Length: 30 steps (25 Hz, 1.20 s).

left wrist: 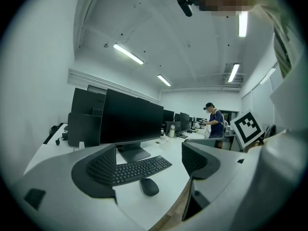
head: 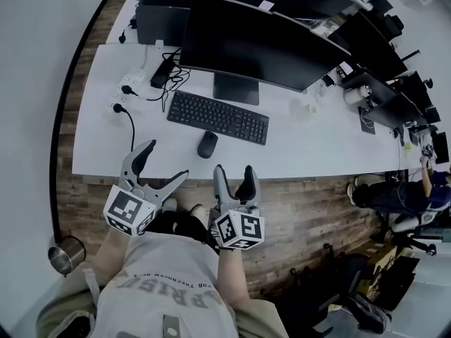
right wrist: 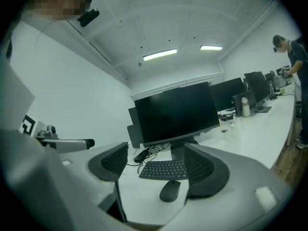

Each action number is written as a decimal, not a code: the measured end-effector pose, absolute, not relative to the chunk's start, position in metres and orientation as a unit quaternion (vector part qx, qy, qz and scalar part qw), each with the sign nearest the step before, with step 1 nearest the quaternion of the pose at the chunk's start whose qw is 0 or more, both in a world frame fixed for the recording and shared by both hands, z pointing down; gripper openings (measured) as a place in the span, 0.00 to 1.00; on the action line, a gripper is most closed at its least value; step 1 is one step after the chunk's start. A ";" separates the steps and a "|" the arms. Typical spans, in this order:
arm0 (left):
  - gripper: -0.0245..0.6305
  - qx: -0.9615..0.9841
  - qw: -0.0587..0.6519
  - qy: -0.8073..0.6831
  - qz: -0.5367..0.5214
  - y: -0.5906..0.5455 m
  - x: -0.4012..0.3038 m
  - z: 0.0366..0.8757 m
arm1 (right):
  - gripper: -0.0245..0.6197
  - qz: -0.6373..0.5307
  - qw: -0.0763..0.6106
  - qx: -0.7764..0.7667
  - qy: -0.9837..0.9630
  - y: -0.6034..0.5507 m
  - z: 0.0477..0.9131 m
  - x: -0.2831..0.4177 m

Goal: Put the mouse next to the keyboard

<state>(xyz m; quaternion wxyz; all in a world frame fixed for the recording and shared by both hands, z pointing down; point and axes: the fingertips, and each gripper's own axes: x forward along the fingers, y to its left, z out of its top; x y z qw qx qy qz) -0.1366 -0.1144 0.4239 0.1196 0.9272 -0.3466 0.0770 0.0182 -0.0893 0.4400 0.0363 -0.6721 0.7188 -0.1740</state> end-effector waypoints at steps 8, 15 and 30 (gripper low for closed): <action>0.66 0.915 0.128 -0.372 0.084 -0.144 -0.132 0.434 | 0.60 -0.216 -0.013 -0.670 0.710 -0.137 0.495 0.022; 0.66 0.903 0.126 -0.399 0.094 -0.177 -0.119 0.440 | 0.60 -0.299 -0.089 -0.648 0.695 -0.174 0.574 0.021; 0.66 0.887 0.153 -0.416 0.128 -0.228 -0.091 0.462 | 0.60 -0.428 -0.207 -0.617 0.627 -0.208 0.690 0.012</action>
